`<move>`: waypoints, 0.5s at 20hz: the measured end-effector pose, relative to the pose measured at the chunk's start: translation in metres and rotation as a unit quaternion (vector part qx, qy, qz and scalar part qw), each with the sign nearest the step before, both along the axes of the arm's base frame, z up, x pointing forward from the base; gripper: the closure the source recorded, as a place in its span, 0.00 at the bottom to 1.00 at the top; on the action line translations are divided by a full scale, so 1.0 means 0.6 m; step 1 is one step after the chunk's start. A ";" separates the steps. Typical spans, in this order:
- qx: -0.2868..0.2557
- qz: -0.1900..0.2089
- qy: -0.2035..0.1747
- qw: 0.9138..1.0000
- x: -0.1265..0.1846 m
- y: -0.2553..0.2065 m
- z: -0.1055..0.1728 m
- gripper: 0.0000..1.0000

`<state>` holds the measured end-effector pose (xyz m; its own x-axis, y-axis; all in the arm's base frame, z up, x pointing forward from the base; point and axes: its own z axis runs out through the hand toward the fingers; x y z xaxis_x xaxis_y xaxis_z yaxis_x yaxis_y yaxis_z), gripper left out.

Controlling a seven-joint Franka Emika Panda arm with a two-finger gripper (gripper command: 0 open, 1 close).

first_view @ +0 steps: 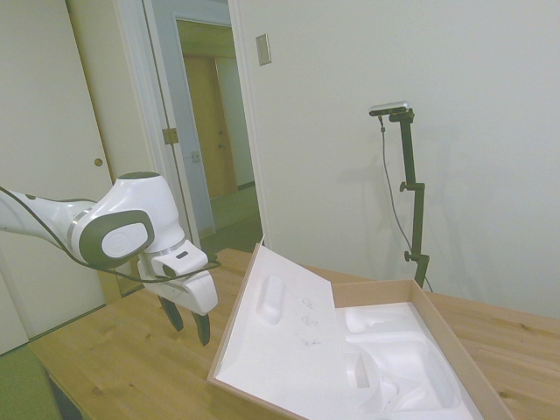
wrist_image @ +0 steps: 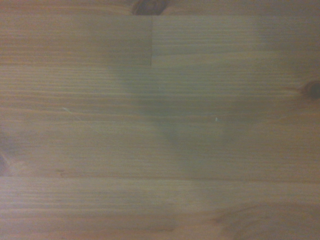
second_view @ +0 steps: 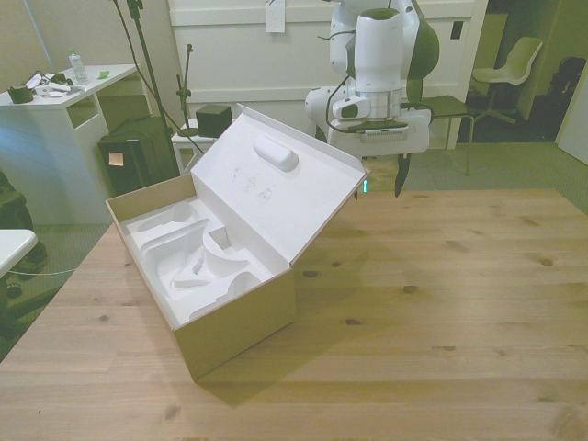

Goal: Close the box

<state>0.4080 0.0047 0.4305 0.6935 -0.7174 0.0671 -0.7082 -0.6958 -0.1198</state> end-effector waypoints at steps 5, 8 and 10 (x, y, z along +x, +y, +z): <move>0.006 -0.014 -0.005 1.000 0.003 -0.021 0.007 0.00; 0.012 -0.034 -0.017 0.999 0.006 -0.052 0.027 0.00; 0.008 -0.052 -0.028 0.998 0.008 -0.079 0.047 0.00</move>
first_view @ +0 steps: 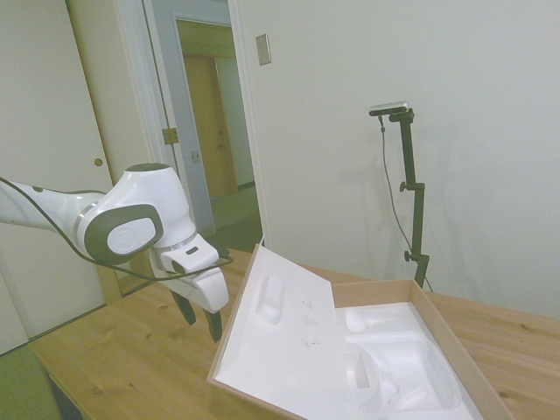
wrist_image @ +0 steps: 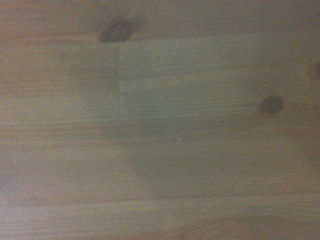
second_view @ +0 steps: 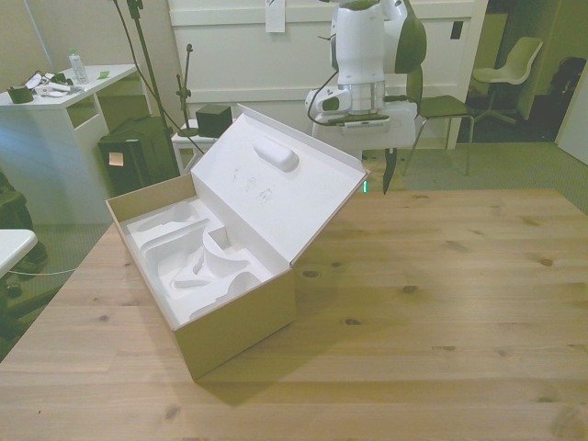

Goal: Close the box

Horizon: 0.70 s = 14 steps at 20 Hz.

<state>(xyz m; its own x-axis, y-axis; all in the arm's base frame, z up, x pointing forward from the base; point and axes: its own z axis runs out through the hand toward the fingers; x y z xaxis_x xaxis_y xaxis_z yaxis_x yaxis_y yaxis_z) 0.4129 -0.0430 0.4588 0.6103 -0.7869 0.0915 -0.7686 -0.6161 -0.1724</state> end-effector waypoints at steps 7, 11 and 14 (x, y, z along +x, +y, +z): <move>-0.038 -0.125 -0.063 0.989 -0.052 -0.209 0.111 0.00; -0.062 -0.189 -0.088 0.976 -0.110 -0.347 0.160 0.00; -0.081 -0.235 -0.112 0.962 -0.162 -0.460 0.179 0.00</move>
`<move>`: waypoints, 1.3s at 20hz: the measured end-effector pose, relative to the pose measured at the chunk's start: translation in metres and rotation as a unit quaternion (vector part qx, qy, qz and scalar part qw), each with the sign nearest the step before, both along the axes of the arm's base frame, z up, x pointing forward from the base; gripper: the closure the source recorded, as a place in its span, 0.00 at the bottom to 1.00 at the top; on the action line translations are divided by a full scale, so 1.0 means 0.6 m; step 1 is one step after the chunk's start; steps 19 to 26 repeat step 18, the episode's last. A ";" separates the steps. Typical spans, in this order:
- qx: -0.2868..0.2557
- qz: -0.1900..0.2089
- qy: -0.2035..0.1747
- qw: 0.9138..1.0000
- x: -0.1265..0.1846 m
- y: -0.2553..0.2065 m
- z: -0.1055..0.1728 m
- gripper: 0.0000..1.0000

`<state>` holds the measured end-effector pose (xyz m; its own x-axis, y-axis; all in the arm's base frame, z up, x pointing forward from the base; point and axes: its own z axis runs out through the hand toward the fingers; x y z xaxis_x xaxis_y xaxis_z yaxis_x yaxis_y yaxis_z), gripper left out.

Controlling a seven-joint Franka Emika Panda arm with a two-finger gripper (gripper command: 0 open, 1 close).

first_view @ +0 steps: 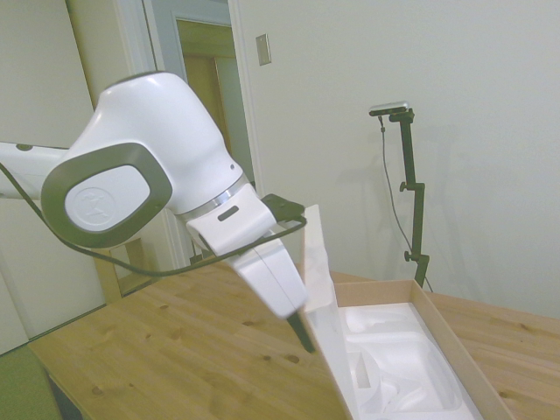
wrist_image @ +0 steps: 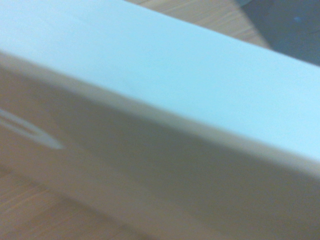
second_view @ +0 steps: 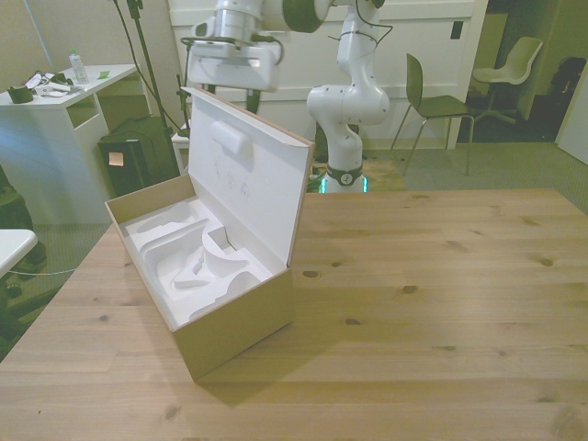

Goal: Close the box

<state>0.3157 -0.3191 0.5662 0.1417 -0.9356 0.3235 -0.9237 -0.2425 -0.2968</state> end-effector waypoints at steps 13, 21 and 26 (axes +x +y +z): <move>0.043 0.116 0.020 0.992 0.148 0.151 -0.005 0.00; 0.074 0.224 0.092 0.967 0.146 0.339 -0.079 0.00; 0.074 0.224 0.092 0.967 0.146 0.339 -0.079 0.00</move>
